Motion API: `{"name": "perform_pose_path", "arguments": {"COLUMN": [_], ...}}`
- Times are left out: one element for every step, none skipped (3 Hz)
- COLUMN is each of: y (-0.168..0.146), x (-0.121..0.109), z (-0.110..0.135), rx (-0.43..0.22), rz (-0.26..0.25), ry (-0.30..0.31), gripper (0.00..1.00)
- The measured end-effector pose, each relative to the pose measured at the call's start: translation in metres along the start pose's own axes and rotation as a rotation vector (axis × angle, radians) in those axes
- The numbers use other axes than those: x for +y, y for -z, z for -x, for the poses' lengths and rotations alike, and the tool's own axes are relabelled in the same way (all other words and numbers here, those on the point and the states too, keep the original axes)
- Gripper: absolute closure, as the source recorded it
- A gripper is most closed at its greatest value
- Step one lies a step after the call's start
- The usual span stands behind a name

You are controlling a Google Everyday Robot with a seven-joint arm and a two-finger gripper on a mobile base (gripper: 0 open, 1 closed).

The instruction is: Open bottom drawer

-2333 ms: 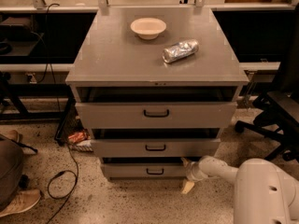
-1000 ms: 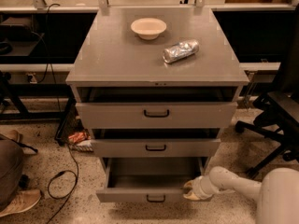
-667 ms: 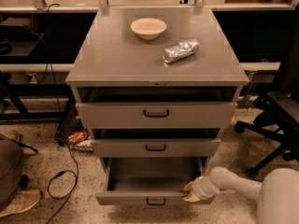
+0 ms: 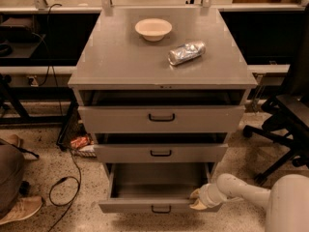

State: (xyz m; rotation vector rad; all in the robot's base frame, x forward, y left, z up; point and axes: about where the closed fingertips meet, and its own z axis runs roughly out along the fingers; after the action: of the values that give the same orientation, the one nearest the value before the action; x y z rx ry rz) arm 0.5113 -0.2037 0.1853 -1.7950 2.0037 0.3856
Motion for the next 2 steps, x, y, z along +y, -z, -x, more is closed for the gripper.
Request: {"name": "perform_pose_path", "arguments": {"y": [0.0013, 0.0021], "x": [-0.0001, -0.0001], "z": [0.0007, 0.0011], "rx": [0.0, 0.0], "rz": [0.0, 0.0], "ry": [0.0, 0.0], "gripper": [1.0, 1.0]}}
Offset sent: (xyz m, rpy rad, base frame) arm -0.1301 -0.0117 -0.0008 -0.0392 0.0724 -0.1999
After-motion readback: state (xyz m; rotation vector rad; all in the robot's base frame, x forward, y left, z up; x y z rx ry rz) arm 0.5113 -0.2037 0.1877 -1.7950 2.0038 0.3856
